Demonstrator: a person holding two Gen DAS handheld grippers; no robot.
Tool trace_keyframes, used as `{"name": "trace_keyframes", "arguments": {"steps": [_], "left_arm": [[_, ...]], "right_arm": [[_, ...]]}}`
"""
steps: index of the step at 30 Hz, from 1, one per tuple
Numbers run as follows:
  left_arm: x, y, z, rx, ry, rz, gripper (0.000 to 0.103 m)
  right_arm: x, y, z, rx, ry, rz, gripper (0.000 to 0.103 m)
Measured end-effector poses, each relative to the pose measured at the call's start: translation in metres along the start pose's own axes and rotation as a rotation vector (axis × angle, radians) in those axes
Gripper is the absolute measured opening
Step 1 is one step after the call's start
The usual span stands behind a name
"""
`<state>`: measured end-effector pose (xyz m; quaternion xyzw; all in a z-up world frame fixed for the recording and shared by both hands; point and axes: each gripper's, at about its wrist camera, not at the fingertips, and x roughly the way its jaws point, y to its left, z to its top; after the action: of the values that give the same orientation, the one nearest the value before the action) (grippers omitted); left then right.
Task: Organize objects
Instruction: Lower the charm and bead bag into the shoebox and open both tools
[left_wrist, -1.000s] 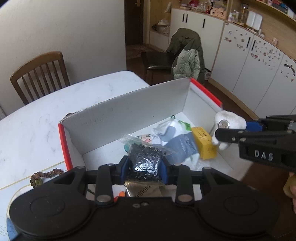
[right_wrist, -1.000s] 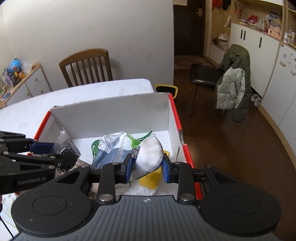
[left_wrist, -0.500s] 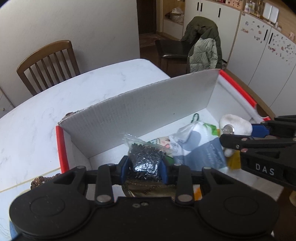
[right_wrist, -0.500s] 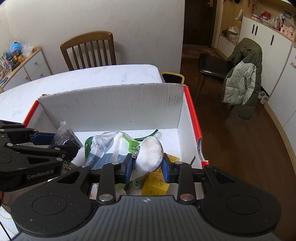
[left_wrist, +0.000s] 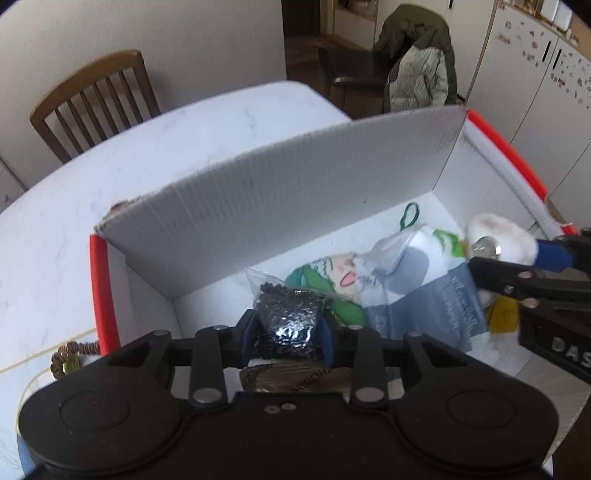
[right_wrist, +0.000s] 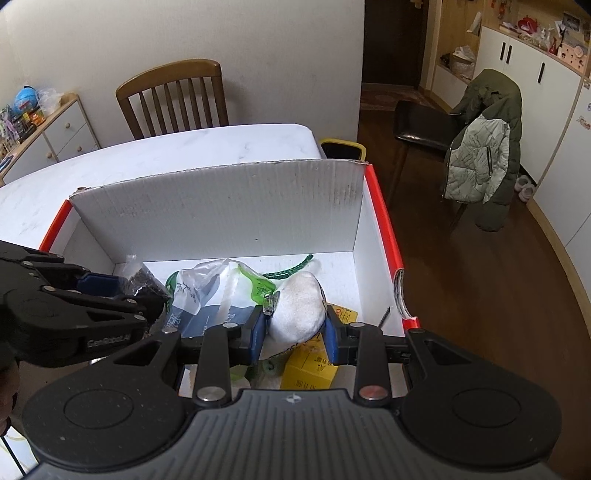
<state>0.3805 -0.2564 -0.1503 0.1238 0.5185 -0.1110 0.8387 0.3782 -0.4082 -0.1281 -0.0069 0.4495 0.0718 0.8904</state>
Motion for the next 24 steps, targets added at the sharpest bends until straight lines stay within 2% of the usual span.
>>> {"name": "trace_keyframes", "arguments": {"steps": [8,10,15,22,24], "left_arm": [[0.007,0.007,-0.002,-0.02,0.053,-0.005,0.039],[0.006,0.005,-0.001,-0.016,0.054,-0.006,0.041],[-0.001,0.0,-0.004,0.005,0.036,-0.008,0.055],[-0.019,-0.004,-0.01,-0.002,-0.002,-0.02,0.063],[-0.024,-0.003,-0.009,-0.008,-0.017,-0.014,0.07]], "right_arm": [[-0.007,-0.002,-0.006,-0.002,0.01,0.013,0.034],[-0.01,-0.003,-0.008,-0.003,0.006,0.011,0.041],[-0.02,-0.003,-0.013,-0.011,-0.002,0.018,0.045],[-0.036,-0.004,-0.018,0.002,-0.02,0.026,0.048],[-0.041,-0.003,-0.019,0.004,-0.028,0.03,0.048]]}}
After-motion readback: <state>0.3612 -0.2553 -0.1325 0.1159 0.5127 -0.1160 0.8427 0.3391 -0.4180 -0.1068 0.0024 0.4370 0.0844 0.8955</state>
